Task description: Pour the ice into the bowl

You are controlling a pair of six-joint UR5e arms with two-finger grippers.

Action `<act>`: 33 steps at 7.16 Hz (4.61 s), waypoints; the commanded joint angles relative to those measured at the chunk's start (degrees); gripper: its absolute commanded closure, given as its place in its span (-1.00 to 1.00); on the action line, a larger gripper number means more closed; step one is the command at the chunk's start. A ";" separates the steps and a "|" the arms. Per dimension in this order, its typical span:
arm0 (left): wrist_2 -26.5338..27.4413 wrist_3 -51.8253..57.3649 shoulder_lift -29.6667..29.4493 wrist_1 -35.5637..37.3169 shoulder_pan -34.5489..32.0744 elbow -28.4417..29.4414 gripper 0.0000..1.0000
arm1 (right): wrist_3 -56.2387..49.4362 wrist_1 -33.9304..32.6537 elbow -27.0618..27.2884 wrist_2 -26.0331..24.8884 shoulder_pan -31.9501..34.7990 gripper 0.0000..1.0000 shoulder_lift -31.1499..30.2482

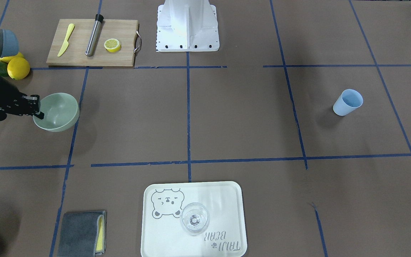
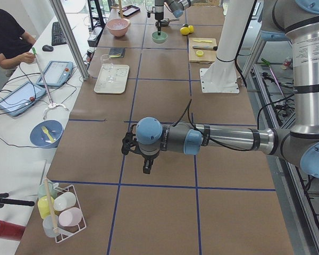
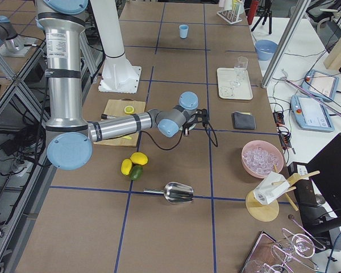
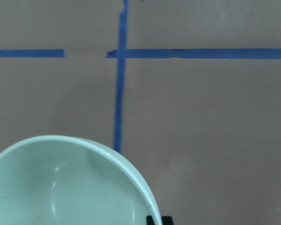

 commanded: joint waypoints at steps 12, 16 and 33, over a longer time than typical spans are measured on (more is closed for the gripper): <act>0.70 -0.34 -0.95 -3.38 -0.18 0.47 -1.00 | 43.60 -18.07 -15.33 -31.77 -32.24 -0.98 43.81; 0.43 -0.69 -1.03 -8.09 0.52 3.10 -1.00 | 43.60 -15.43 -8.34 -20.17 -23.24 -1.00 38.93; 91.88 -77.56 21.20 -73.78 66.75 -1.47 -0.99 | 28.92 -14.82 3.66 -9.45 -10.00 -1.00 19.73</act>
